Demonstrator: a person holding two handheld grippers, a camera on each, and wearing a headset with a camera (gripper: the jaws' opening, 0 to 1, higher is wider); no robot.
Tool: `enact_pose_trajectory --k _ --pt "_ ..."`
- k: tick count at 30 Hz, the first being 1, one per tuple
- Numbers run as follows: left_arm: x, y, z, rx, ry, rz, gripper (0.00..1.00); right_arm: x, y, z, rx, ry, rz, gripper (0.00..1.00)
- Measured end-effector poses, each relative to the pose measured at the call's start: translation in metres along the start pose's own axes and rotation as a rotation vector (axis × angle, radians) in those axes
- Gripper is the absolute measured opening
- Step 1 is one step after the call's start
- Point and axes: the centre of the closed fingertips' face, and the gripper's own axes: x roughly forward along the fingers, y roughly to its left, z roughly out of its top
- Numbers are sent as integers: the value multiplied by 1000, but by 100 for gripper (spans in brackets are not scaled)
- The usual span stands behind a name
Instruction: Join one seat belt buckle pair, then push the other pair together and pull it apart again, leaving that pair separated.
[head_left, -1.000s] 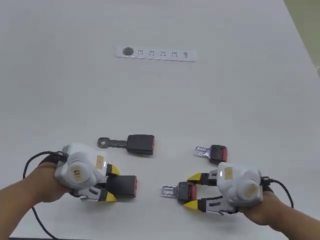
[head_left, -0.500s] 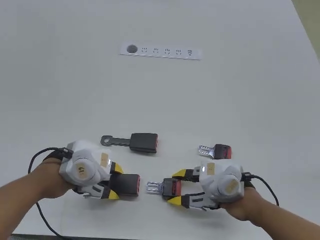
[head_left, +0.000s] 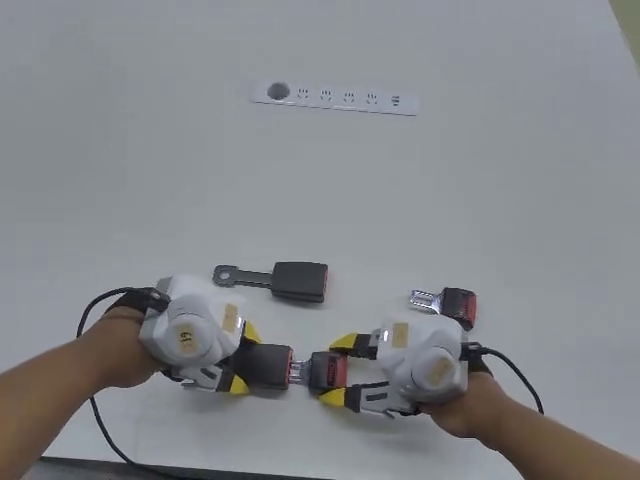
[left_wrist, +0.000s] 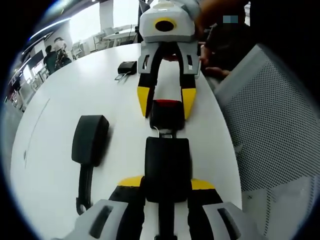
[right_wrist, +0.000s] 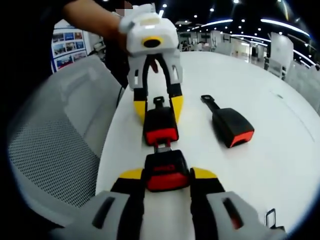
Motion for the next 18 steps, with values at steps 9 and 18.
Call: enact_pose_trajectory --k 9,18 --pt "1 1 0 -1 -5 8 33 1 0 1 14 5 -4 34" --pt "5 2 3 -16 -13 15 33 12 -1 12 46 12 -20 34"
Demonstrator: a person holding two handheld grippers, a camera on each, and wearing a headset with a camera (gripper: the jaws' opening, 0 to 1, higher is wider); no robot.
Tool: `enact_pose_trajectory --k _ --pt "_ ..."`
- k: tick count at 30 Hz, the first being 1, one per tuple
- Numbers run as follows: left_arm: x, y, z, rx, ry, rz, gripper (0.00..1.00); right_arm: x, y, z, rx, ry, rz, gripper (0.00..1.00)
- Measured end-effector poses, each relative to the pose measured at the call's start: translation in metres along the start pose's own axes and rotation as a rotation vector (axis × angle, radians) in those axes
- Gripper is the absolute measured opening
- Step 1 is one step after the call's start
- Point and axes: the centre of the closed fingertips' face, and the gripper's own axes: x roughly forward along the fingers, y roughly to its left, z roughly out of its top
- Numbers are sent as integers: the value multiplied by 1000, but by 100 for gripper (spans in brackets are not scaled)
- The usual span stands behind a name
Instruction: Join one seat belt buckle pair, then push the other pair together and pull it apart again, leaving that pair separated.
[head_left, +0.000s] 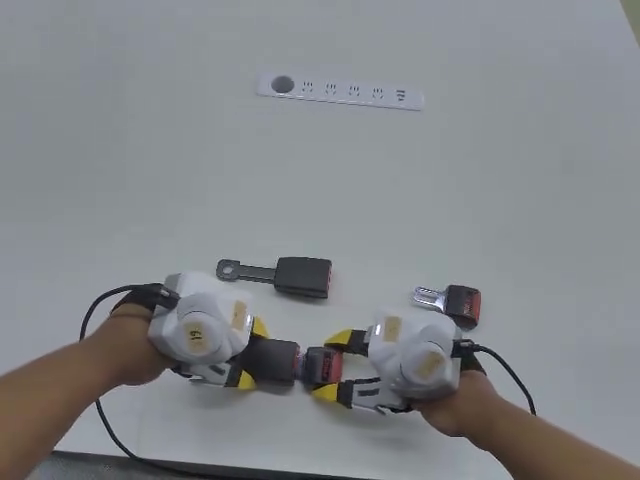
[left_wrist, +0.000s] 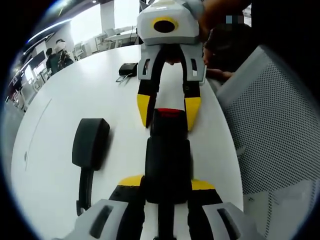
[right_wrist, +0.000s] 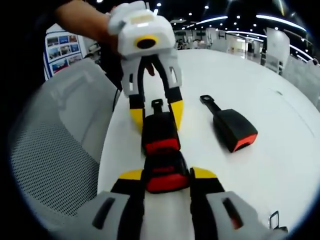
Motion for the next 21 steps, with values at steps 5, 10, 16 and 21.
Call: enact_pose_trajectory --k 5,10,16,21 --pt "-1 1 0 -11 -19 9 33 -1 3 -1 3 14 9 34" --pt "-1 1 0 -5 -13 8 33 -2 2 -2 -2 17 9 34" --pt "-2 1 0 5 -14 3 33 -4 1 -4 -16 21 14 34" --pt "-2 0 1 -16 -45 15 33 -5 0 -6 -27 28 18 34"
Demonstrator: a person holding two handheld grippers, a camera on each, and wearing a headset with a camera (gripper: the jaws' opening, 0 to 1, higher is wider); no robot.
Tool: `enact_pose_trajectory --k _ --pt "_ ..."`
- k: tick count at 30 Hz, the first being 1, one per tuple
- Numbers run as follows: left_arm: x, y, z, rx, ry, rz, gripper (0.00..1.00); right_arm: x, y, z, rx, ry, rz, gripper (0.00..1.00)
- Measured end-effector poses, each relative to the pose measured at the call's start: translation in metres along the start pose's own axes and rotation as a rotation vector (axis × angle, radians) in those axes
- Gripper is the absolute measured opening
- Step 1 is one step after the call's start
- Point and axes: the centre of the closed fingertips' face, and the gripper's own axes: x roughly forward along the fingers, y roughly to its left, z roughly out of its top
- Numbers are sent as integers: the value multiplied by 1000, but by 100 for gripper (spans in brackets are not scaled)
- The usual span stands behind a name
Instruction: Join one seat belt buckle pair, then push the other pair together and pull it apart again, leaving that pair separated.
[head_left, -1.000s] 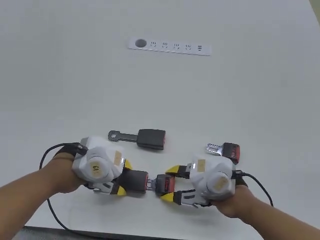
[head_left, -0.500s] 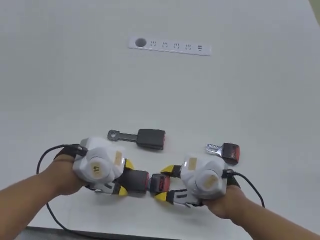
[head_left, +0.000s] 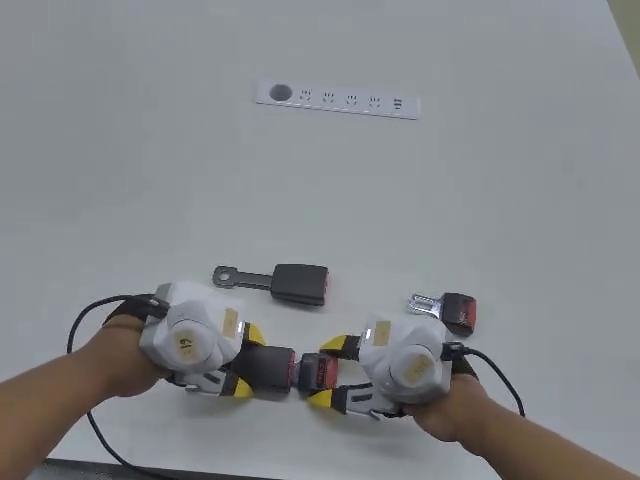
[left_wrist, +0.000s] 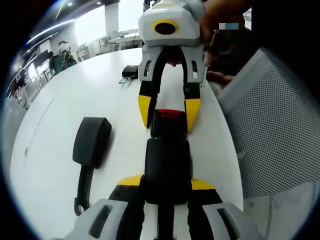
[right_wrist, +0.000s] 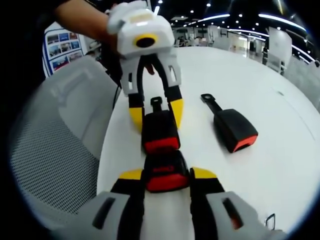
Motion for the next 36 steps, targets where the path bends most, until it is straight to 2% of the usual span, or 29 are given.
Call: enact_pose_trajectory --k 12,17,24,26,36 --pt "-1 -1 1 5 -50 -8 33 -2 0 -2 0 -14 -9 34" --pt "-1 -1 1 -2 -78 -4 33 -2 0 -2 -21 -27 -29 33" --pt "-1 0 1 -12 -119 0 33 -1 0 -1 -13 -48 -48 33" --pt "-1 0 0 -13 -125 -4 33 -1 -2 -1 30 -69 -45 33" --pt "-2 0 1 -3 -129 -33 33 0 0 0 -10 -56 -51 33"
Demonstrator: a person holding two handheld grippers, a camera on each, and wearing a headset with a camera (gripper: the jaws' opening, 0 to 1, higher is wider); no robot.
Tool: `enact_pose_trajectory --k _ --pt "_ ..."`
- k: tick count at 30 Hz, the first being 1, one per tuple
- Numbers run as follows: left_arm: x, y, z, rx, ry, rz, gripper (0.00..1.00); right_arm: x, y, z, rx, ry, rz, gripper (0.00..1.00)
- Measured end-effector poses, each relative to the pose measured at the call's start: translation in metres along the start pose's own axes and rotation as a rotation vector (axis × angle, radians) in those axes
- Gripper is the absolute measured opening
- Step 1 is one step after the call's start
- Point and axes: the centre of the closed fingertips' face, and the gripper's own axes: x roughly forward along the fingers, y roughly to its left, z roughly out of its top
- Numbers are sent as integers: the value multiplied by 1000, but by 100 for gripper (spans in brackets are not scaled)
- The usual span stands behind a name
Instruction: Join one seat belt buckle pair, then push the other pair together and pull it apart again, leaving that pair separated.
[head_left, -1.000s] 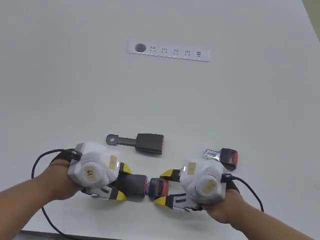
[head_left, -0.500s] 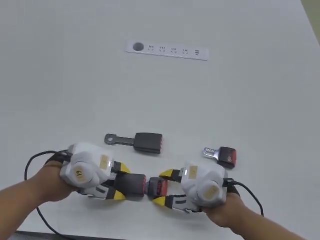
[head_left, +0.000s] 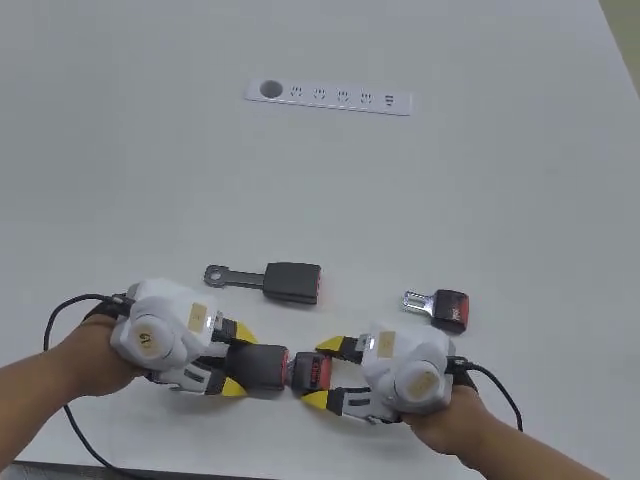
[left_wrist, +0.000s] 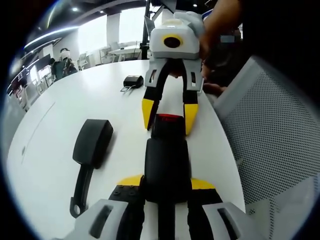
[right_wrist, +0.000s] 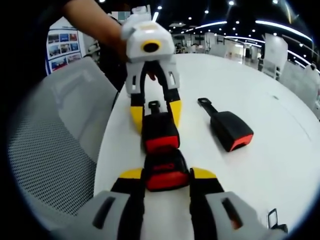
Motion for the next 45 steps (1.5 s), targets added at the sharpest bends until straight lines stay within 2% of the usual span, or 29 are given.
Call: enact_pose_trajectory --k 2,5,9,14,17,45 --pt "0 0 0 -6 -2 0 33 0 0 0 -27 11 -3 33" --pt "0 0 1 -18 -16 0 33 0 0 -1 -28 10 -6 33" --pt "0 0 1 1 -10 -4 33 0 0 0 -28 8 -13 33" --pt "0 0 1 1 -15 -8 33 0 0 0 -16 4 -22 33" --pt "0 0 0 22 -2 -15 33 0 0 -1 -7 0 -26 33" --pt "-1 0 1 -1 -28 -32 33 0 1 -1 11 -16 -26 33"
